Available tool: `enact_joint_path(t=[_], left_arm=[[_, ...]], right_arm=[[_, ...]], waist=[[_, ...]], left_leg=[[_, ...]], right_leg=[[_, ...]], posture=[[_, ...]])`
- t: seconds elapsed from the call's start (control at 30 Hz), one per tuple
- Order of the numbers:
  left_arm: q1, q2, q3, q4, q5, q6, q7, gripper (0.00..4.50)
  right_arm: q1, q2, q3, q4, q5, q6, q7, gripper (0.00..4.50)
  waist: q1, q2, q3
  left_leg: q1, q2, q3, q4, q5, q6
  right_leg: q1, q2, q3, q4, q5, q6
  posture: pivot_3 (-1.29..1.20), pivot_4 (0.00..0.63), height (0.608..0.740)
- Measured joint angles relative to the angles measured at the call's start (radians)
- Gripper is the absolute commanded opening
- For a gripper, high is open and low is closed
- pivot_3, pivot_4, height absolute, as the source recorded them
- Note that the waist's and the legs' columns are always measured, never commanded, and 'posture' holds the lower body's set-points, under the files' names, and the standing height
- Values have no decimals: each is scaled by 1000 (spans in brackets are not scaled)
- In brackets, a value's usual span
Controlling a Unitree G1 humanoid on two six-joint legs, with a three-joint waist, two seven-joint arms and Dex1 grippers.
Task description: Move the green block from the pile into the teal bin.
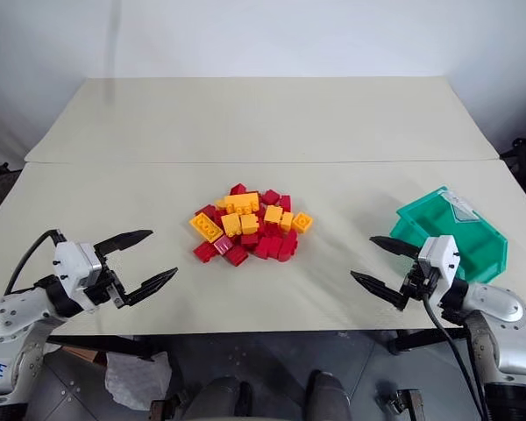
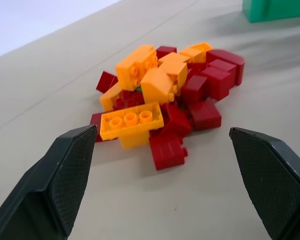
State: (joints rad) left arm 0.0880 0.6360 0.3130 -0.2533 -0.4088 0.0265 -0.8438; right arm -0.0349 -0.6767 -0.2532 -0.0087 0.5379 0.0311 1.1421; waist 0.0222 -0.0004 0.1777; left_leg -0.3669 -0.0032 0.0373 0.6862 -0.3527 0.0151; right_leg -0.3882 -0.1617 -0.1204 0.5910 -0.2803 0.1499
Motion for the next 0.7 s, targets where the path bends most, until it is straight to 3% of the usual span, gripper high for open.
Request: enact_joint_path(t=[0.23, 0.43, 0.53, 0.7], left_arm=[[10, 52, 2, -13, -41, 109, -26, 4500], [33, 31, 27, -15, -62, 75, -34, 4500], [57, 9, 47, -13, -76, 57, -38, 4500], [121, -14, 99, -5, -78, 42, -21, 4500]], right_arm=[[-11, 1, 0, 1, 3, 0, 4, 4457], [-57, 42, 31, -10, 19, 19, 3, 4457], [-101, 63, 88, -41, 20, 54, 1, 3870], [-221, 90, 218, -87, -14, 130, -26, 2186]], waist=[[1, 0, 0], [-1, 0, 0], [-5, 0, 0], [-10, 0, 0]], left_leg=[[-1, 0, 0, 0, 0, 0], [-1, 0, 0, 0, 0, 0], [0, 1, 0, 0, 0, 0], [-1, 1, -1, 0, 0, 0]], right_leg=[[-2, 0, 3, 1, 0, 0], [-3, 0, 3, 1, 0, 0], [-4, 0, 4, 1, 0, 0], [-4, 0, 5, 1, 0, 0]], posture=[[0, 150, 740], [0, 150, 740], [0, 150, 740], [0, 150, 740]])
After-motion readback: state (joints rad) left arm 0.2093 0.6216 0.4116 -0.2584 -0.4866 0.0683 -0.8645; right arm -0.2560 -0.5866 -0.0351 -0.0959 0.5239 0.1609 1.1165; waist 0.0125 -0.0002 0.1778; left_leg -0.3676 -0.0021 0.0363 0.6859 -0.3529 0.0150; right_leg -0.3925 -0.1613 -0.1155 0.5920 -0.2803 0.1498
